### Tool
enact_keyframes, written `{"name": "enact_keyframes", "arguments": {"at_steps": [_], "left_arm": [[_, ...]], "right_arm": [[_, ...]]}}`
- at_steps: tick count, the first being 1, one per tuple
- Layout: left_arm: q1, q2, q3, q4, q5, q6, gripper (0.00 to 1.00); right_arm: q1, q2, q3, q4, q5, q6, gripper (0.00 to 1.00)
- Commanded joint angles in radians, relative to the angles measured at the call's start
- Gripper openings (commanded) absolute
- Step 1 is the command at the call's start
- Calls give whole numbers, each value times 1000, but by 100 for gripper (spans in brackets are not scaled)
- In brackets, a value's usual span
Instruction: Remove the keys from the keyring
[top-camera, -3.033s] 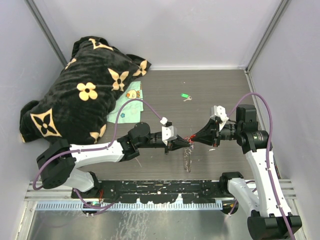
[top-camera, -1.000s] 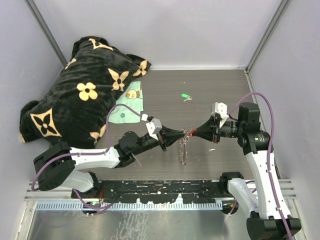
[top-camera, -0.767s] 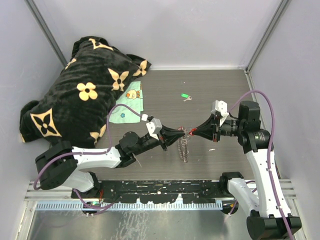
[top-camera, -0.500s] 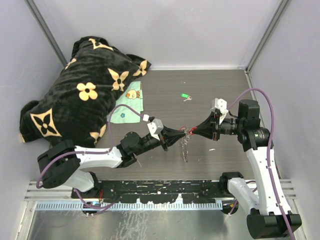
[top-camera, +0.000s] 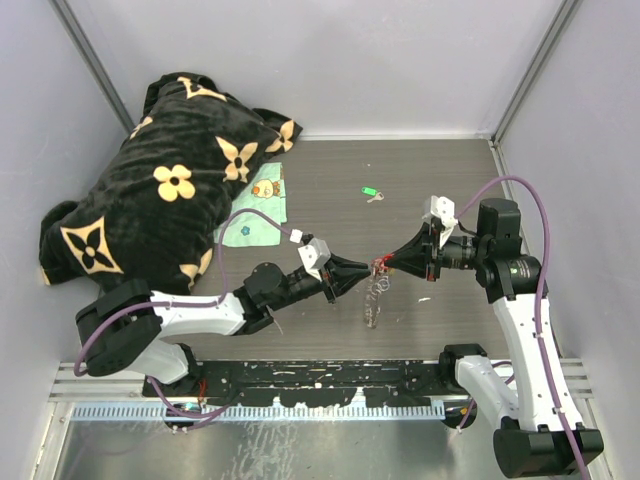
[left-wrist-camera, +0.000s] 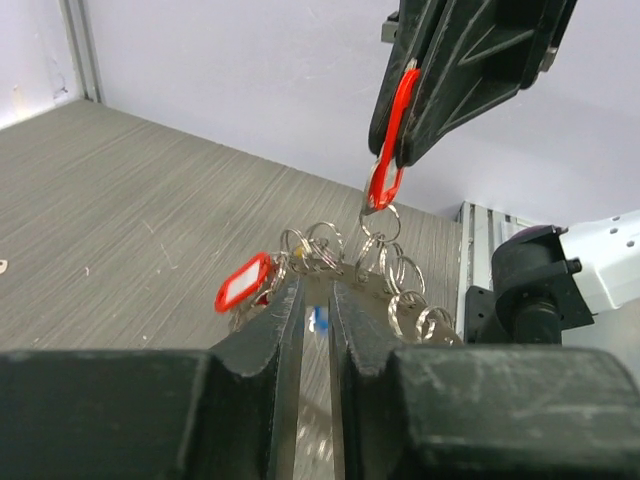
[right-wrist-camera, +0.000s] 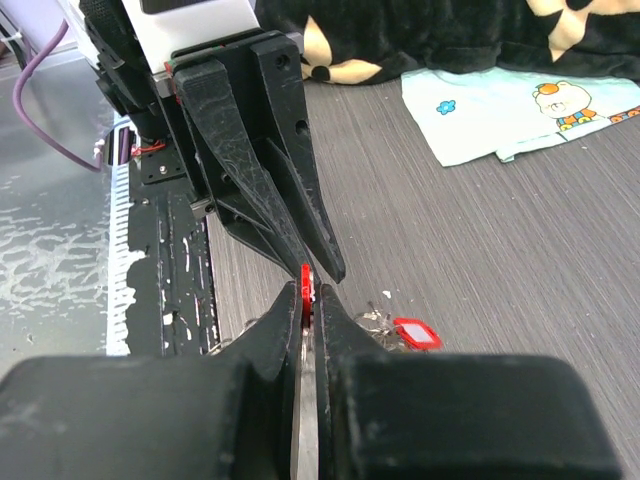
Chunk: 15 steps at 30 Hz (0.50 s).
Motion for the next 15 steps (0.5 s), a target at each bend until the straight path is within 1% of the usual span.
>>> {"name": "enact_keyframes", "arguments": {"at_steps": [1, 8, 15], "left_arm": [[6, -26, 26, -7, 18, 24, 17], [5, -67, 19, -39, 45, 50, 22], [6, -115, 40, -118, 152, 100, 30]], "right_arm": [[-5, -15, 45, 23, -38, 11, 1], [-5, -20, 37, 15, -36, -1, 1], [-5, -26, 26, -7, -53, -35, 1]]}}
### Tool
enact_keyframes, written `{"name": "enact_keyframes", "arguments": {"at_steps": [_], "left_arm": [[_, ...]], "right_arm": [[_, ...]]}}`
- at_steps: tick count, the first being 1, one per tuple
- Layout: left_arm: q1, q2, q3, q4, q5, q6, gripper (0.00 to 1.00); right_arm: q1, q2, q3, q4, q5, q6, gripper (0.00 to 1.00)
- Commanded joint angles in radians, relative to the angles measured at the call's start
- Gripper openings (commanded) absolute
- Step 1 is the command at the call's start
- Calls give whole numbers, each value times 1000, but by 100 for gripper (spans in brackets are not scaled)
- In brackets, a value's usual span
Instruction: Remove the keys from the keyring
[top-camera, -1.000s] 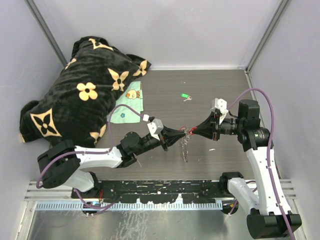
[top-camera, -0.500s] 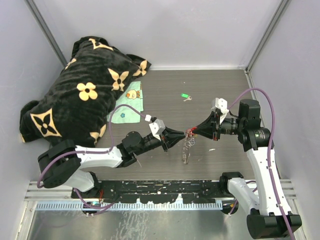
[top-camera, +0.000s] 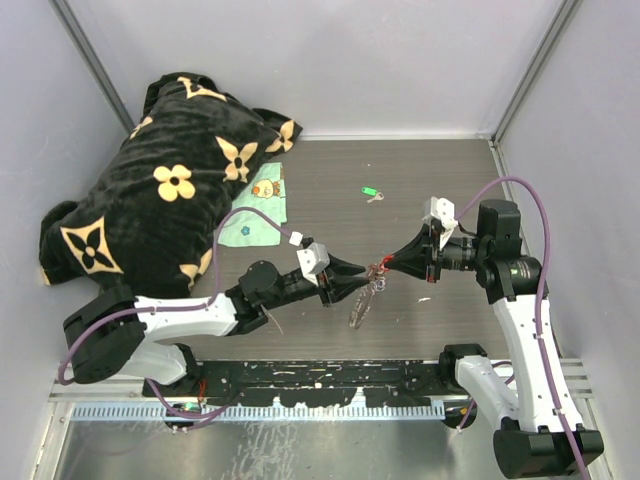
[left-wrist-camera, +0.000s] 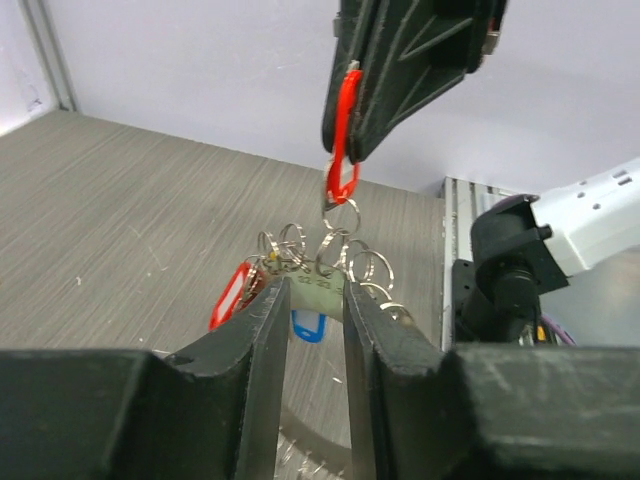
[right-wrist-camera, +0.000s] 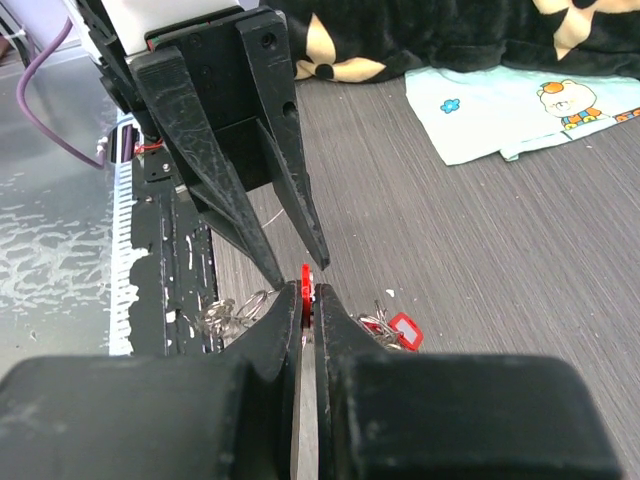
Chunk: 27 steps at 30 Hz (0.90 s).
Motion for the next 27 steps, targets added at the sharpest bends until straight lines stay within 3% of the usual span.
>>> {"name": "enact_keyframes", "arguments": {"at_steps": [1, 10, 27], "left_arm": [[3, -52, 43, -27, 88, 61, 31], [3, -60, 146, -234, 126, 160, 32], [4, 13, 229, -266, 178, 192, 27]], "right_arm": [[-5, -23, 24, 5, -52, -28, 1], [-5, -32, 17, -10, -74, -47, 1], [-5, -35, 11, -23, -89, -63, 1]]}}
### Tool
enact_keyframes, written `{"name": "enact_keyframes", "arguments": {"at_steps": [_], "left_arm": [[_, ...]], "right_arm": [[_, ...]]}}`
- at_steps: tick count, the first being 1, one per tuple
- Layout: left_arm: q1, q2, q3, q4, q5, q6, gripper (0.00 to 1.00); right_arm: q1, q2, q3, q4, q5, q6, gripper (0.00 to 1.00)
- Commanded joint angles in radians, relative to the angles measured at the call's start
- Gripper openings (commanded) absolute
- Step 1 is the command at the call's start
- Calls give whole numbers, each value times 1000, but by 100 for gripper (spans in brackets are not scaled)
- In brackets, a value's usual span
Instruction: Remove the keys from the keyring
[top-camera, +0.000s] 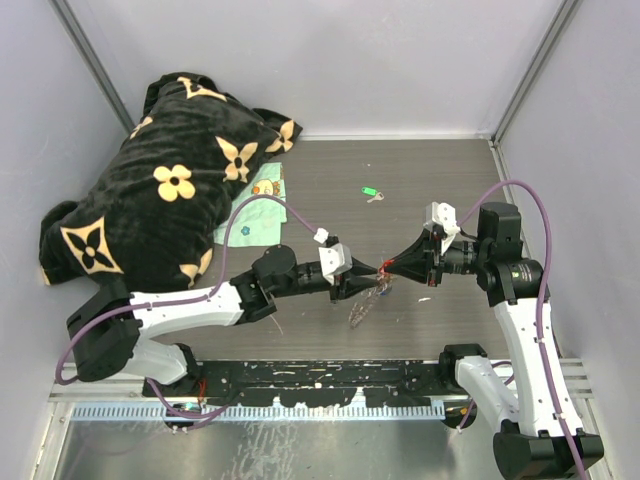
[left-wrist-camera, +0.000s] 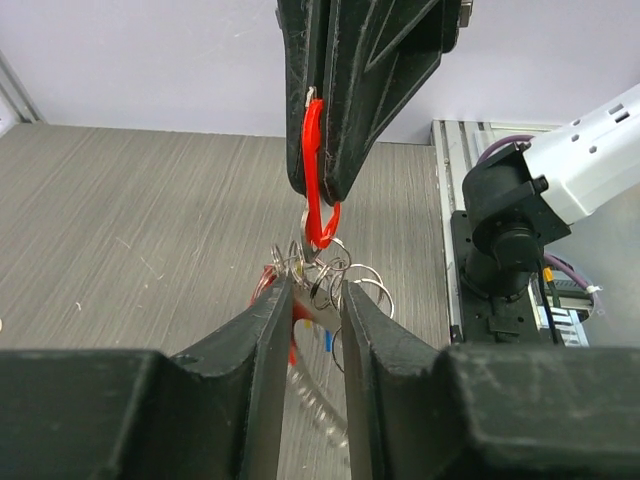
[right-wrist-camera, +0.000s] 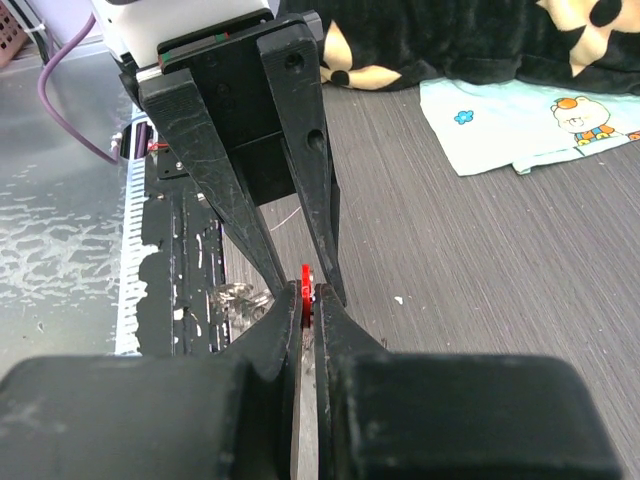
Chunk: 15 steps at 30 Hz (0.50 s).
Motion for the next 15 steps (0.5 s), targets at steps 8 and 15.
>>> {"name": "enact_keyframes", "arguments": {"at_steps": [8, 15], "left_arm": [[4, 20, 68, 22, 49, 20, 22], [6, 28, 67, 20, 81, 12, 21]], "right_arm": [[-5, -18, 10, 13, -53, -18, 1], [-5, -16, 12, 12, -56, -20, 1]]}}
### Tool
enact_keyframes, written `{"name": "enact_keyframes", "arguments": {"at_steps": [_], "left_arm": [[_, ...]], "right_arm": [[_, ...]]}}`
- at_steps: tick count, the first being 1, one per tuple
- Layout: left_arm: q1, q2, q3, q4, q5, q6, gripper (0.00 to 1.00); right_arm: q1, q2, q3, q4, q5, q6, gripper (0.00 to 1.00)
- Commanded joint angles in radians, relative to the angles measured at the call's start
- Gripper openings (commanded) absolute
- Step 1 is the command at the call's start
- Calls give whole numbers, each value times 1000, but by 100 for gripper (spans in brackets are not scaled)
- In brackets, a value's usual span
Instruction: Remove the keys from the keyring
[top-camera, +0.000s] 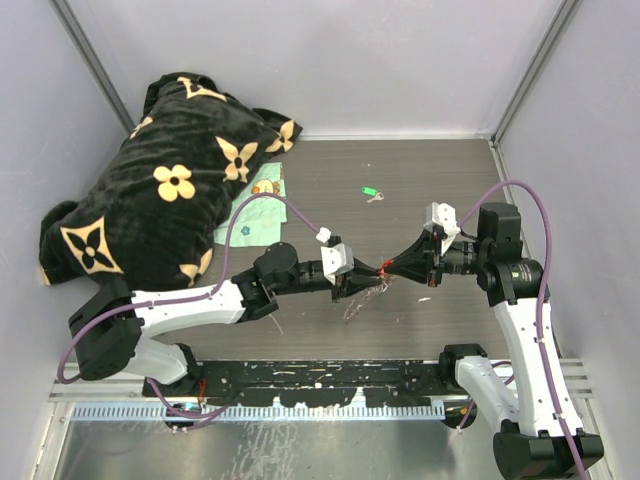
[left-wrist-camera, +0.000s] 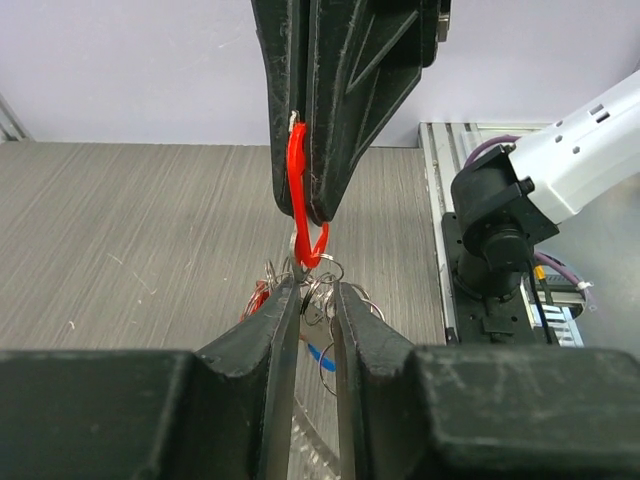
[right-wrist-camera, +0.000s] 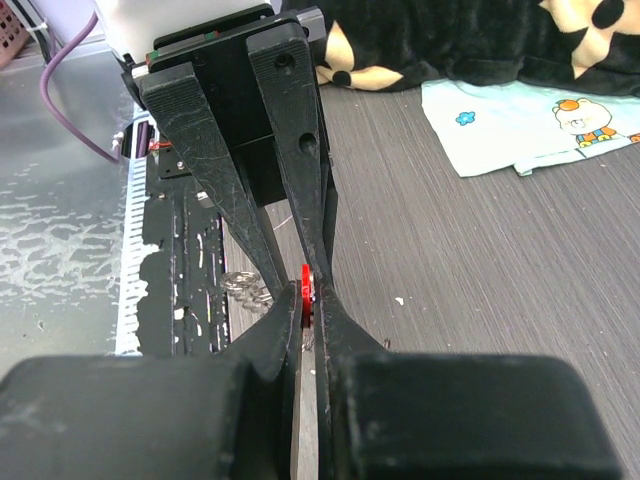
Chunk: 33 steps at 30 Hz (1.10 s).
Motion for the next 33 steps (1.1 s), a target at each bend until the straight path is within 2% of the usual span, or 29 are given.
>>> {"name": "enact_keyframes", "arguments": {"at_steps": [1, 10, 13, 14, 20, 26, 33], "left_arm": [[3, 10, 41, 24, 39, -2, 21], [11, 21, 46, 12, 56, -7, 12], [13, 22, 49, 6, 60, -6, 1], [13, 19, 49, 6, 59, -7, 0], [16, -11, 28, 15, 24, -18, 0], [17, -72, -40, 107, -61, -44, 0], [17, -120, -92, 209, -130, -78, 0]], "right_arm": [[-5, -16, 13, 15, -51, -11, 1], [-5, -15, 14, 14, -53, -13, 1], [-5, -15, 14, 12, -52, -14, 1], [-5, -15, 15, 12, -51, -14, 1], [-5, -24, 16, -1, -22, -28, 1], [-26, -52, -6, -3, 21, -30, 1], [-38, -64, -69, 90, 100, 66, 1]]}}
